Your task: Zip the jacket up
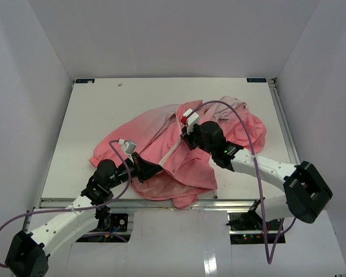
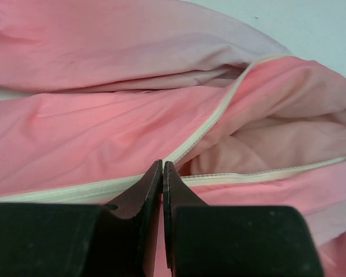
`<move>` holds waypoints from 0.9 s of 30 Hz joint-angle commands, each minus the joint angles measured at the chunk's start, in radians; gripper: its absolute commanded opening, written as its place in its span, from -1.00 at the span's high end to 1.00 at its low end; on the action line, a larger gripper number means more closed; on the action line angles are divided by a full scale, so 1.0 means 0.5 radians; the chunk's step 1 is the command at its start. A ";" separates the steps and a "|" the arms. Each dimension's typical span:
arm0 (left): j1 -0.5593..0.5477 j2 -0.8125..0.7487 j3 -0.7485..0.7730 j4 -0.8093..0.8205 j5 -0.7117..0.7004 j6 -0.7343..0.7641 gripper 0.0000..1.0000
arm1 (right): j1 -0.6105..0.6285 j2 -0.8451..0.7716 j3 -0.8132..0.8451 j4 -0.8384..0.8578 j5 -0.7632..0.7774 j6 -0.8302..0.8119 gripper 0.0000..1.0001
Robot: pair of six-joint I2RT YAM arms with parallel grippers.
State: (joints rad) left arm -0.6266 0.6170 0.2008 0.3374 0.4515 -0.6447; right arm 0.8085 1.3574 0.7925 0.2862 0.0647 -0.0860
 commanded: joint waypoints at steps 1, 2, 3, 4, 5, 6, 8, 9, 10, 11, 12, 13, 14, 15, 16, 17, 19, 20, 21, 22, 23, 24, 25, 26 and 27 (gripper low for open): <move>-0.002 -0.145 0.071 -0.095 0.045 0.035 1.00 | -0.288 0.126 0.187 0.080 0.061 -0.076 0.84; -0.002 -0.173 0.073 -0.111 0.047 0.035 1.00 | -0.333 0.152 0.212 0.091 0.037 -0.076 0.84; -0.002 -0.207 0.074 -0.128 0.048 0.035 1.00 | -0.381 0.182 0.240 0.101 0.018 -0.080 0.84; -0.002 -0.245 0.075 -0.145 0.047 0.035 1.00 | -0.431 0.215 0.270 0.112 0.009 -0.089 0.85; -0.002 -0.275 0.078 -0.164 0.044 0.039 1.00 | -0.468 0.246 0.297 0.132 0.009 -0.106 0.85; -0.002 -0.304 0.082 -0.183 0.040 0.043 1.00 | -0.505 0.276 0.324 0.151 0.009 -0.122 0.85; -0.002 -0.351 0.097 -0.238 0.015 0.047 1.00 | -0.612 0.355 0.389 0.176 -0.005 -0.128 0.85; -0.002 -0.365 0.103 -0.257 -0.001 0.048 1.00 | -0.651 0.392 0.403 0.213 -0.018 -0.124 0.85; -0.002 -0.378 0.110 -0.274 -0.017 0.049 1.00 | -0.685 0.427 0.411 0.258 -0.033 -0.119 0.85; -0.002 -0.398 0.118 -0.297 -0.036 0.050 1.00 | -0.729 0.468 0.438 0.295 -0.040 -0.116 0.85; -0.002 -0.423 0.127 -0.322 -0.053 0.050 1.00 | -0.778 0.512 0.476 0.320 -0.040 -0.116 0.85; -0.002 -0.438 0.135 -0.327 -0.057 0.050 1.00 | -0.817 0.552 0.486 0.324 -0.041 -0.114 0.85; -0.002 -0.469 0.150 -0.356 -0.081 0.048 1.00 | -0.879 0.606 0.539 0.344 -0.061 -0.102 0.85; -0.002 -0.496 0.166 -0.392 -0.110 0.049 1.00 | -0.932 0.651 0.584 0.361 -0.075 -0.092 0.85; -0.002 -0.516 0.183 -0.438 -0.144 0.054 1.00 | -0.970 0.684 0.618 0.373 -0.079 -0.086 0.85; -0.002 -0.537 0.200 -0.481 -0.160 0.056 1.00 | -1.006 0.716 0.651 0.380 -0.082 -0.076 0.85; -0.002 -0.617 0.245 -0.557 -0.252 0.061 1.00 | -1.113 0.809 0.755 0.387 -0.109 -0.049 0.85; 0.000 -0.654 0.262 -0.605 -0.303 0.062 1.00 | -1.163 0.845 0.795 0.393 -0.114 -0.047 0.84; 0.001 -0.689 0.276 -0.657 -0.351 0.062 1.00 | -1.209 0.876 0.828 0.400 -0.114 -0.049 0.84; -0.001 -0.733 0.301 -0.699 -0.423 0.057 1.00 | -1.237 0.920 0.877 0.403 -0.114 -0.049 0.84; -0.002 -0.768 0.325 -0.758 -0.483 0.056 1.00 | -1.268 0.949 0.909 0.412 -0.114 -0.047 0.85; -0.001 -0.799 0.346 -0.823 -0.536 0.056 1.00 | -1.306 0.974 0.935 0.424 -0.113 -0.045 0.85; 0.001 -0.823 0.362 -0.888 -0.584 0.053 1.00 | -1.359 0.997 0.960 0.435 -0.119 -0.034 0.85; 0.000 -0.858 0.376 -0.915 -0.647 0.051 1.00 | -1.395 1.029 1.003 0.443 -0.160 -0.008 0.85; -0.002 -0.885 0.391 -0.945 -0.707 0.048 1.00 | -1.431 1.059 1.040 0.449 -0.195 0.021 0.85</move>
State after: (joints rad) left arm -0.6243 0.2468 0.3138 -0.0555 0.2164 -0.6174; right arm 0.2071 1.8442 1.2105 0.3811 -0.1063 -0.0764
